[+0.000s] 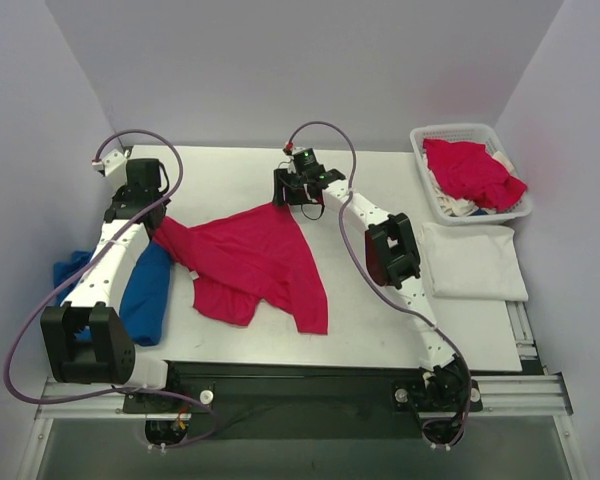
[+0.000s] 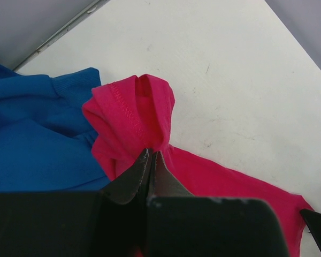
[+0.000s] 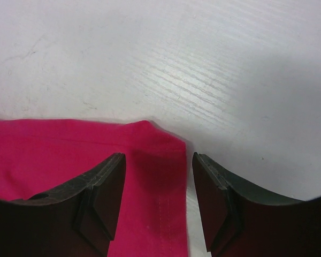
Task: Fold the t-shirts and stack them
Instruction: Flatten out the tshirt
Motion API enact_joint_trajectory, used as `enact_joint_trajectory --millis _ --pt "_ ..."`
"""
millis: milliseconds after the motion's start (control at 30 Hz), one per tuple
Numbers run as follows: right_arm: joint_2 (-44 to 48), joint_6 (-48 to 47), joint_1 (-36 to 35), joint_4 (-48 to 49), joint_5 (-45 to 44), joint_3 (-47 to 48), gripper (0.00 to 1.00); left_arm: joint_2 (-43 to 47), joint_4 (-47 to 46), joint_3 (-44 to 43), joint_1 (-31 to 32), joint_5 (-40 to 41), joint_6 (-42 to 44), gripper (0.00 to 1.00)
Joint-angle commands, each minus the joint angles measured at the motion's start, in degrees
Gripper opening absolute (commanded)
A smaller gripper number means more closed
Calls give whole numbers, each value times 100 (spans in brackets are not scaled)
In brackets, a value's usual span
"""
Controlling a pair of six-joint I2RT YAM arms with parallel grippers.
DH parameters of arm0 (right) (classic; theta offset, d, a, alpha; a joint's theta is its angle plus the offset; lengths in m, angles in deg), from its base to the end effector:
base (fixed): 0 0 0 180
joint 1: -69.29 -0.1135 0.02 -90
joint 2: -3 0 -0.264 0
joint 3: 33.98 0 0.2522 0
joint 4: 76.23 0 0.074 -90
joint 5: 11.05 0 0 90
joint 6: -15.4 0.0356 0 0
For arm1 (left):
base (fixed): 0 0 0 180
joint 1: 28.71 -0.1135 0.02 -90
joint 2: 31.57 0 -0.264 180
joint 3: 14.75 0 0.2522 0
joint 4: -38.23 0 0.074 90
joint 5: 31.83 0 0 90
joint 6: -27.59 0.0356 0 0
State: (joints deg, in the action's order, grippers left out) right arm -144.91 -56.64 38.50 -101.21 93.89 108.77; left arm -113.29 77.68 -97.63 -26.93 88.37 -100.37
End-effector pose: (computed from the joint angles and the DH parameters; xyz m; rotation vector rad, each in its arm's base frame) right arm 0.5009 0.3092 0.1766 -0.4052 2.1377 0.7746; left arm 0.3168 0.0081 0.3149 -0.9234 1.9326 0.1891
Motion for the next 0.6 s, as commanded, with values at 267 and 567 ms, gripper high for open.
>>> enact_joint_trajectory --millis 267,567 --pt "-281 138 -42 -345 229 741 38 252 -82 -75 -20 -58 -98 0" --pt "-273 234 -42 -416 45 733 59 305 -64 -66 -11 -84 -125 0"
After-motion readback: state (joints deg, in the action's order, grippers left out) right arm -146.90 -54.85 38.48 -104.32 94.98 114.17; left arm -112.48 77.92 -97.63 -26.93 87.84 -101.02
